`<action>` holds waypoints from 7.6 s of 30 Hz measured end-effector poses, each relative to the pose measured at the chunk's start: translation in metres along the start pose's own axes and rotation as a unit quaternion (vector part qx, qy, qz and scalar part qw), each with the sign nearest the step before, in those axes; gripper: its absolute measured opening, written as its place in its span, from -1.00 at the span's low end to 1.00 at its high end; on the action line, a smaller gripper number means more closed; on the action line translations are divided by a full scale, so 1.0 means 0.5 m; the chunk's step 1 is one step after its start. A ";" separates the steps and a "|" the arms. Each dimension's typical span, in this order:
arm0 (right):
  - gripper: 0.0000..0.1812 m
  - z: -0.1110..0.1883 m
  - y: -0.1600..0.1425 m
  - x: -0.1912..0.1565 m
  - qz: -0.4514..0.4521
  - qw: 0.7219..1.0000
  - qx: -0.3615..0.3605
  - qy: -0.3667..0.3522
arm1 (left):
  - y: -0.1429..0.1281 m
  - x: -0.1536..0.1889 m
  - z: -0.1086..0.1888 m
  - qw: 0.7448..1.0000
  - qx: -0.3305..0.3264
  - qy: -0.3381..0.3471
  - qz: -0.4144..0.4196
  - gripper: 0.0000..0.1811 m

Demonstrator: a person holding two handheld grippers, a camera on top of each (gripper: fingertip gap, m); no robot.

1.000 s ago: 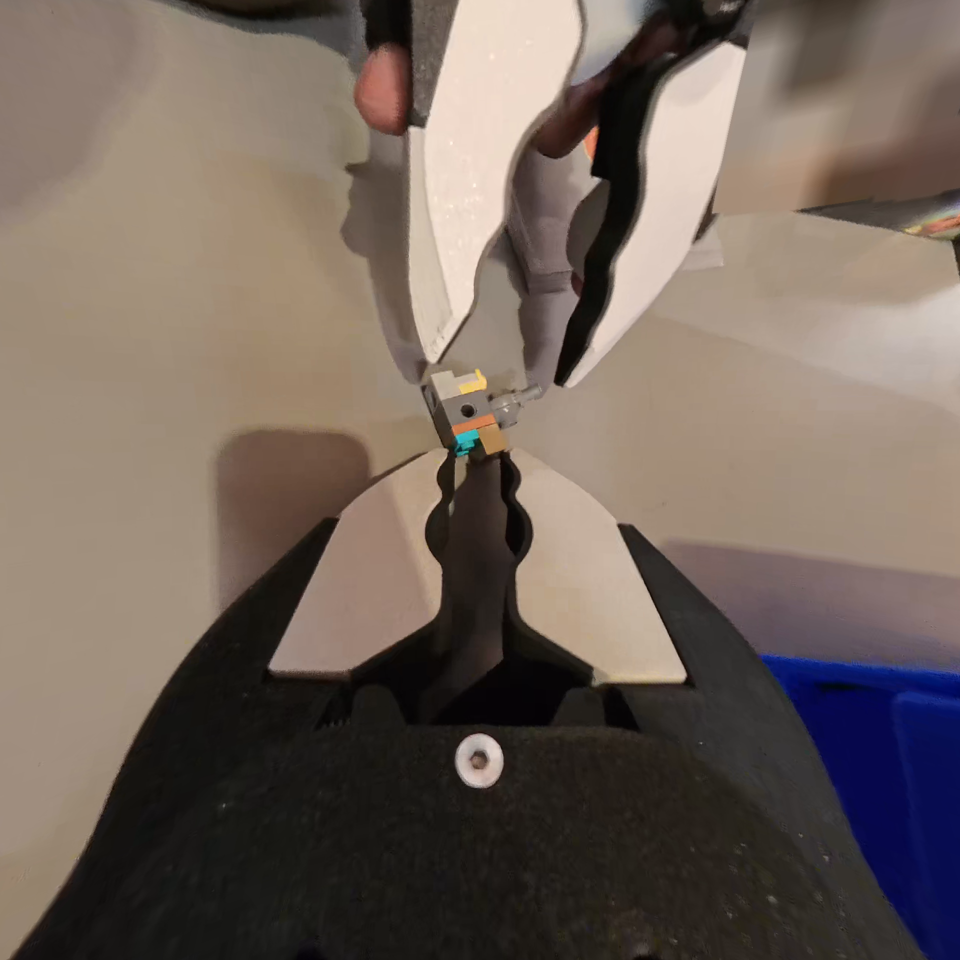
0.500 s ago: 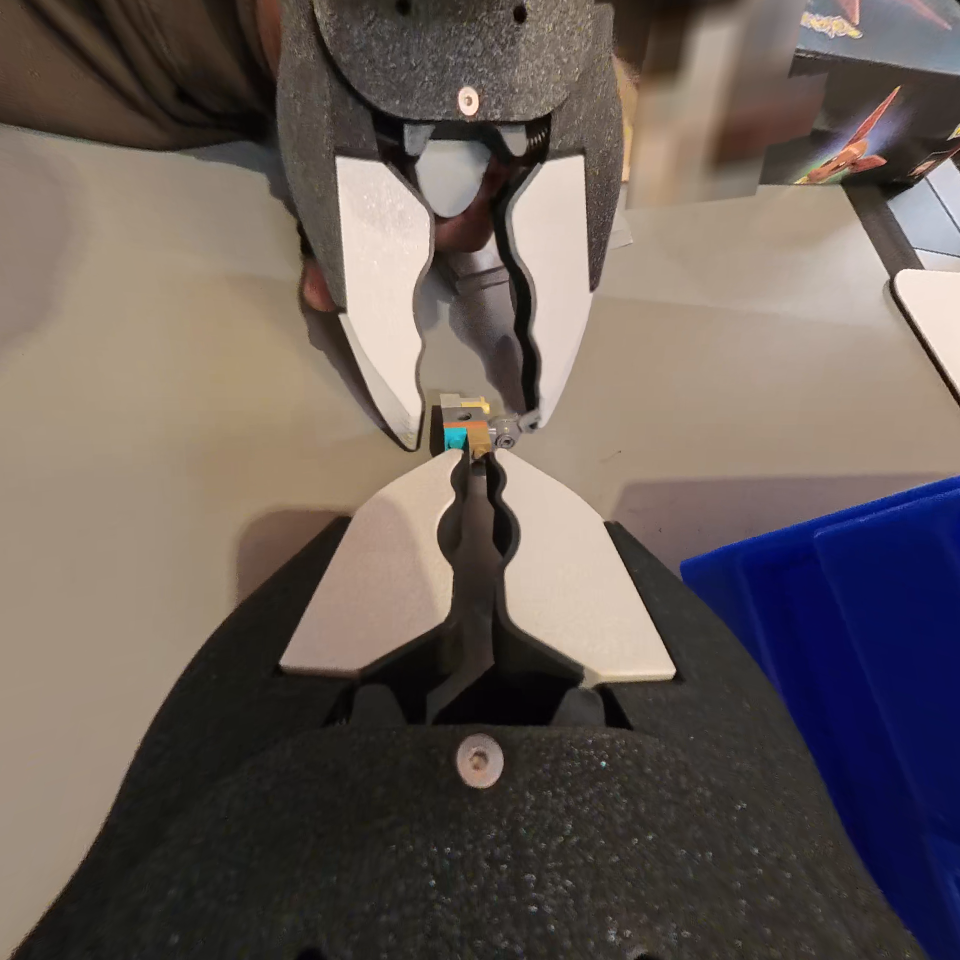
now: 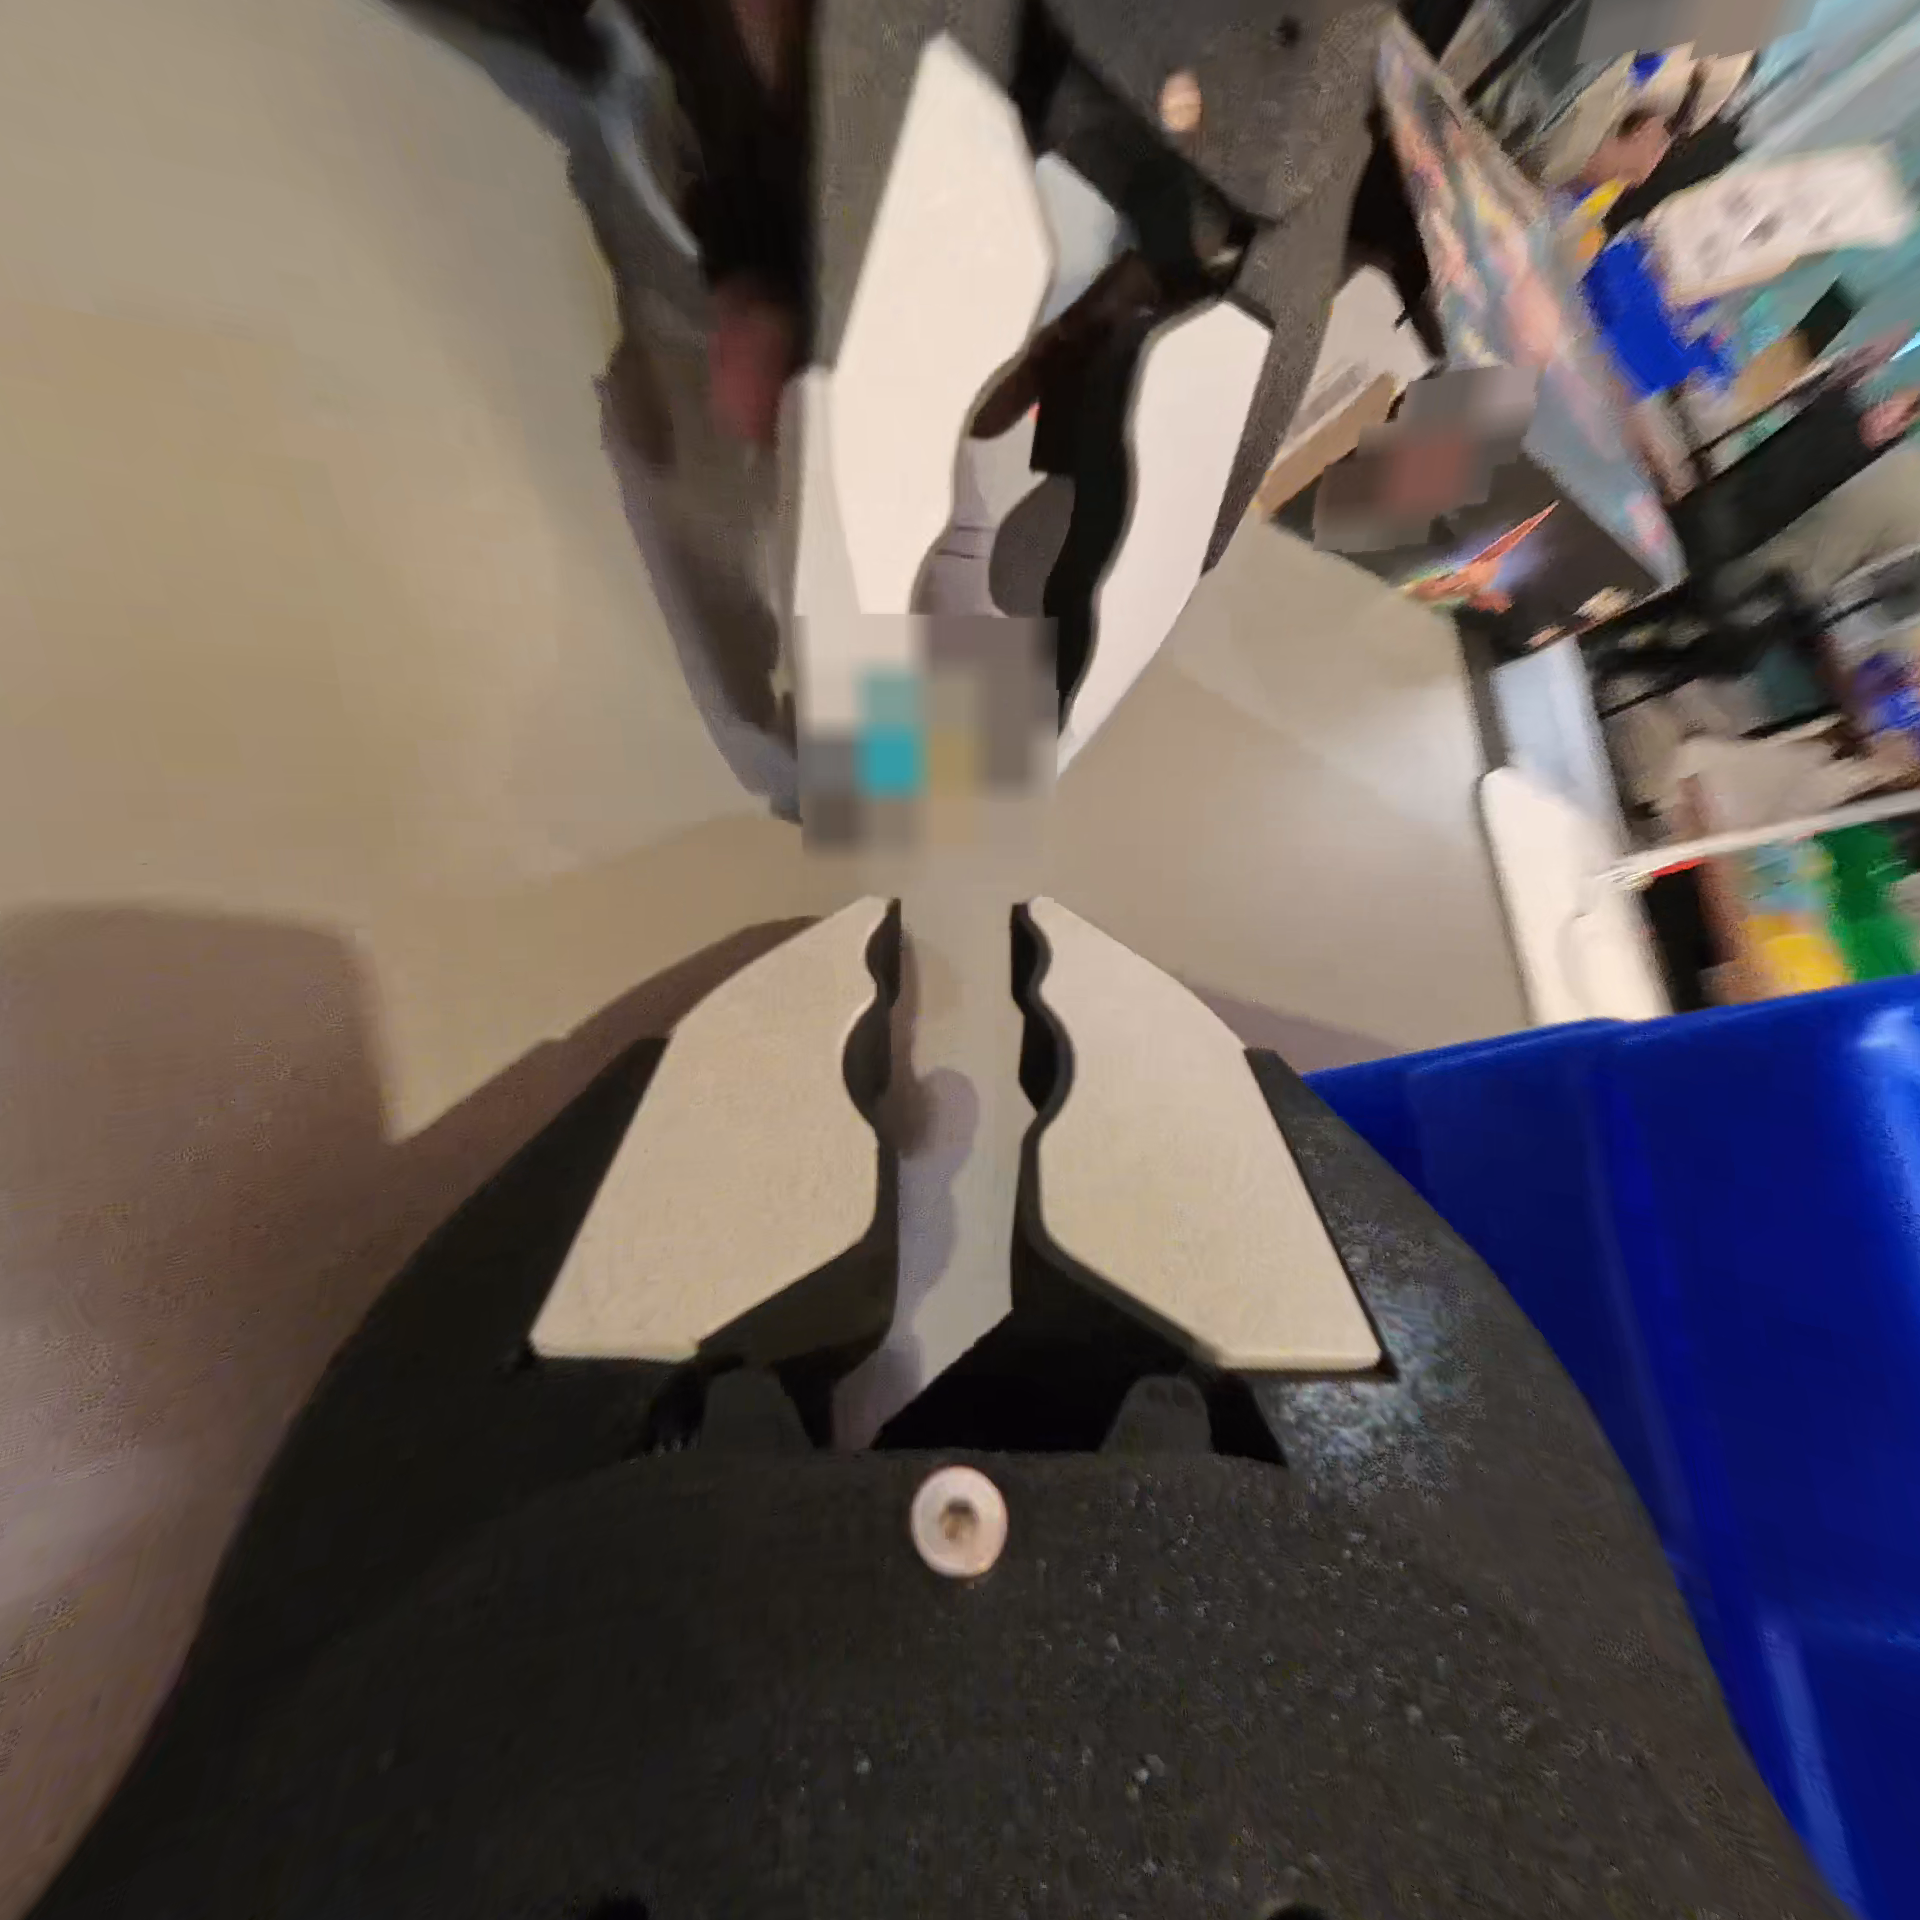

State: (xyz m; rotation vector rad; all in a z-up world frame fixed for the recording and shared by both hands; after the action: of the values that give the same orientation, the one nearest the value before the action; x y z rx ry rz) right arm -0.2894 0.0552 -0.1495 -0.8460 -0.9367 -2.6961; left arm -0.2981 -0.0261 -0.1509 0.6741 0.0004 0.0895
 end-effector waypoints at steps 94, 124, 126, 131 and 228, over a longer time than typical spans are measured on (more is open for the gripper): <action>-0.78 0.044 0.038 0.027 -0.161 0.985 0.045 0.047 | 0.055 0.029 0.026 0.927 0.116 0.227 -0.277 -0.81; -0.81 0.061 0.046 0.014 -0.086 0.991 0.102 0.019 | 0.060 0.043 0.036 0.965 0.158 0.103 -0.181 -0.74; -0.81 0.063 0.049 0.012 -0.083 0.990 0.108 0.022 | 0.061 0.048 0.035 0.964 0.162 0.099 -0.187 -0.74; -0.81 0.066 0.054 0.007 -0.080 0.989 0.119 0.029 | 0.061 0.056 0.037 0.961 0.169 0.090 -0.199 -0.81; -0.82 0.120 0.087 0.017 -0.096 0.980 0.155 0.084 | 0.092 0.080 0.074 0.956 0.217 0.045 -0.194 -0.81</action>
State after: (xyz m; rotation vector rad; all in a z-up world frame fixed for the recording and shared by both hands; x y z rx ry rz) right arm -0.2548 0.0581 -0.0834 -0.4806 -1.4117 -2.6181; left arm -0.2610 -0.0101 -0.0924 1.0973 0.2456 -0.2674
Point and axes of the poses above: each gripper's, where its closed fingertips meet, z back along the fingers, y out of its top, x = y × z across the jaws, the point moved 4 cm from there along z, back along the fingers, and after that the axes turned 13 degrees about -x, right-handed, at the moved point
